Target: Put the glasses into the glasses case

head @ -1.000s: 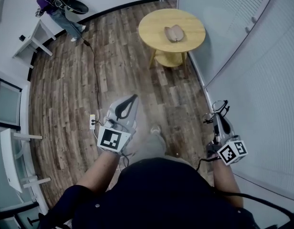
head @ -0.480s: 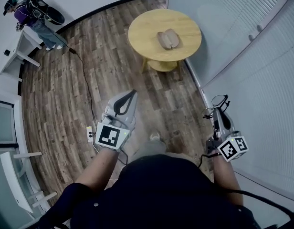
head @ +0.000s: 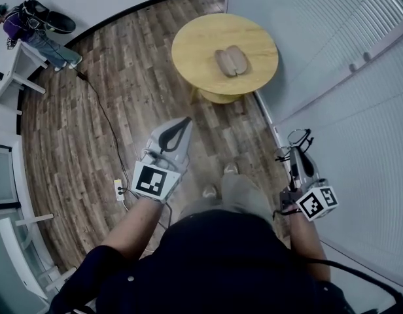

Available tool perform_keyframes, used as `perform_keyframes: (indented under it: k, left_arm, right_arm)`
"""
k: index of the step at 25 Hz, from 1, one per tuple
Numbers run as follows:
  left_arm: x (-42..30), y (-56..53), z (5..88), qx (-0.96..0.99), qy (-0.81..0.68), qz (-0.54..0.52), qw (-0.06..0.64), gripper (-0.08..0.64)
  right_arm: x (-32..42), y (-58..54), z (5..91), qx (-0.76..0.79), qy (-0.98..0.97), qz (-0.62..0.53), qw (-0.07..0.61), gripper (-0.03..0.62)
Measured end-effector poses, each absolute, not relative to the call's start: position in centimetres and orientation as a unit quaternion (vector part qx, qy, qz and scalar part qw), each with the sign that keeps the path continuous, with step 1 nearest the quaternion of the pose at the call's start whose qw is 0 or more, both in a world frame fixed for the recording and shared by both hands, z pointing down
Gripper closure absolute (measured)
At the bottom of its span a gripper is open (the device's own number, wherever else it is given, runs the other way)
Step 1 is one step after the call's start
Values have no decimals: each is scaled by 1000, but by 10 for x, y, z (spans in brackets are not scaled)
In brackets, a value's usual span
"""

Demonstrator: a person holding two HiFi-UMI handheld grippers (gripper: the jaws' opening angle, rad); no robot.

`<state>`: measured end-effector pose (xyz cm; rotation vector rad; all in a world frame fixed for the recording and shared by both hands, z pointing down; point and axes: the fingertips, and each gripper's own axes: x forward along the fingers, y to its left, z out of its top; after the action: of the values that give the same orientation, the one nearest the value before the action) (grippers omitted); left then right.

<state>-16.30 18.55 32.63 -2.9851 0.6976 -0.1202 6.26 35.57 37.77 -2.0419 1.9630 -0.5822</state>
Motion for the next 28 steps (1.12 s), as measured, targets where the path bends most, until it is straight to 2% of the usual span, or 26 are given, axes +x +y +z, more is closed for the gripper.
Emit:
perform_keyframes:
  k: [10, 28]
  left_arm:
    - [-150, 103, 325, -958, 281, -49, 39, 555]
    - [-33, 4, 305, -937, 332, -75, 76, 554]
  right_arm:
    - [98, 246, 386, -658, 714, -210, 119, 571]
    - [175, 90, 398, -548, 790, -258, 97, 571]
